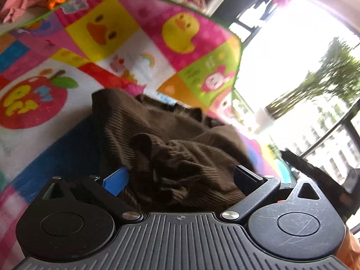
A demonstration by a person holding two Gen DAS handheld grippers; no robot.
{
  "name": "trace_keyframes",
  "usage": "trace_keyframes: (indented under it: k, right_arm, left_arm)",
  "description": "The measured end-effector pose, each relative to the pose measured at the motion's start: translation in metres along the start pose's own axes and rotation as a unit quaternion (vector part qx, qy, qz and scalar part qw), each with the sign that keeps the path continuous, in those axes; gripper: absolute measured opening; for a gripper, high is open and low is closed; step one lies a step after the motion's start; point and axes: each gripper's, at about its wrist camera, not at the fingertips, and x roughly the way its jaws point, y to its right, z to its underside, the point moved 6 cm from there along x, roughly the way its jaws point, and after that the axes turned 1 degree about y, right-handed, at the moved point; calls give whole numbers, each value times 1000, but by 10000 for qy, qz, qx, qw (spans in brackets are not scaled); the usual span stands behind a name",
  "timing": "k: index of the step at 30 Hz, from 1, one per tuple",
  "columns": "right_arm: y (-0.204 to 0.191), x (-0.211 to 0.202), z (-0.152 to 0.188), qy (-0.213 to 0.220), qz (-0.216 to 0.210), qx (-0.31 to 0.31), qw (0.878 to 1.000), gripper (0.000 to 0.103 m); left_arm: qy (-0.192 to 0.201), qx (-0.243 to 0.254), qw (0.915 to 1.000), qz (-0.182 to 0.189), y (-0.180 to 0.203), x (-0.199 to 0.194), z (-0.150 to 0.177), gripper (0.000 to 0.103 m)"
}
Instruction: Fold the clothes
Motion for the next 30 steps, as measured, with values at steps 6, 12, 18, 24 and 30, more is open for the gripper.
trace_keyframes:
  k: [6, 12, 18, 24, 30]
  right_arm:
    - [73, -20, 39, 239, 668, 1039, 9921, 100]
    - [96, -30, 52, 286, 615, 1354, 9885, 103]
    - [94, -36, 52, 350, 686, 1303, 9885, 103]
    - [93, -37, 51, 266, 690, 1385, 9876, 103]
    - [98, -30, 55, -16, 653, 1577, 9853, 103]
  left_arm:
    - [-152, 44, 9994, -320, 0, 25, 5, 85]
    - [-232, 948, 9945, -389, 34, 40, -9, 23]
    - [1079, 2387, 9647, -251, 100, -11, -60, 19]
    - [1011, 2776, 9520, -796, 58, -22, -24, 49]
    - [302, 1470, 9761, -1573, -31, -19, -4, 58]
